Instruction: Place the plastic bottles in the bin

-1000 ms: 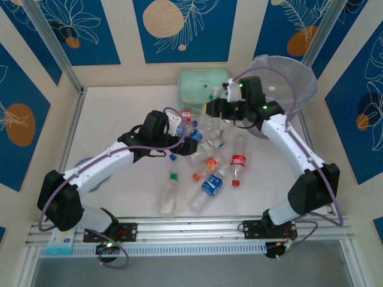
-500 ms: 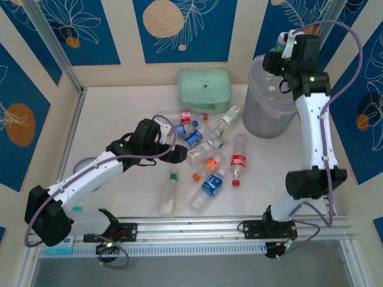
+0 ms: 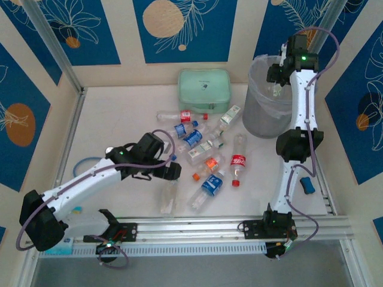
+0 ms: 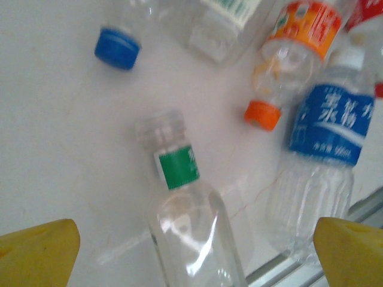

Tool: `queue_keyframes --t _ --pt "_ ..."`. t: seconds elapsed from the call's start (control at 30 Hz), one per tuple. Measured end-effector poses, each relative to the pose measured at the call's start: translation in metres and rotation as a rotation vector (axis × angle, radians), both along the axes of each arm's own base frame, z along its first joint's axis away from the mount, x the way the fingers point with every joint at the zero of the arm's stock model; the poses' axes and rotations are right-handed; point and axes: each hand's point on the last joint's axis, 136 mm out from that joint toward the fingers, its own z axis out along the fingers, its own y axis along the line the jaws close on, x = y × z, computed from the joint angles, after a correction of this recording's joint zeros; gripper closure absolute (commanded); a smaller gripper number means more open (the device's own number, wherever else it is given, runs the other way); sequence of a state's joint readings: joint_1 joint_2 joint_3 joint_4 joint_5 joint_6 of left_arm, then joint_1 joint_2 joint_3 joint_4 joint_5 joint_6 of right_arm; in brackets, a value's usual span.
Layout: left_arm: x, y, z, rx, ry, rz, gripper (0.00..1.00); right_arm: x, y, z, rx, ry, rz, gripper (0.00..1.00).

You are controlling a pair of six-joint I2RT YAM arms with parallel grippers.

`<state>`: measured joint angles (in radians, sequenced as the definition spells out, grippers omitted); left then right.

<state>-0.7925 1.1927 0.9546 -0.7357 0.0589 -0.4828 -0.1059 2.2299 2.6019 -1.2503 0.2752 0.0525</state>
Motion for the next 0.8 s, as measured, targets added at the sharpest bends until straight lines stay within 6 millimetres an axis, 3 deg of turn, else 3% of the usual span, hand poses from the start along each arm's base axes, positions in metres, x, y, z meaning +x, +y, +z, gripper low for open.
queue_keyframes --t 0.3,0.37,0.43,0.53,0.8 --pt "-0.032 -0.013 -0.023 0.085 0.083 -0.074 0.0 0.003 0.014 -0.074 0.103 0.174 0.081 1.0" --pt "-0.039 -0.018 -0.025 0.081 0.101 -0.086 0.0 0.003 0.018 -0.09 0.129 0.207 0.094 0.91" --pt "-0.046 -0.02 -0.03 0.073 0.124 -0.095 0.0 0.0 0.022 -0.099 0.158 0.234 0.105 0.76" --pt "-0.058 -0.017 -0.041 0.087 0.165 -0.094 0.0 -0.001 0.025 -0.099 0.181 0.237 0.115 0.51" --pt "-0.078 -0.018 -0.049 0.123 0.209 -0.129 0.0 -0.001 0.021 -0.098 0.221 0.23 0.108 0.12"
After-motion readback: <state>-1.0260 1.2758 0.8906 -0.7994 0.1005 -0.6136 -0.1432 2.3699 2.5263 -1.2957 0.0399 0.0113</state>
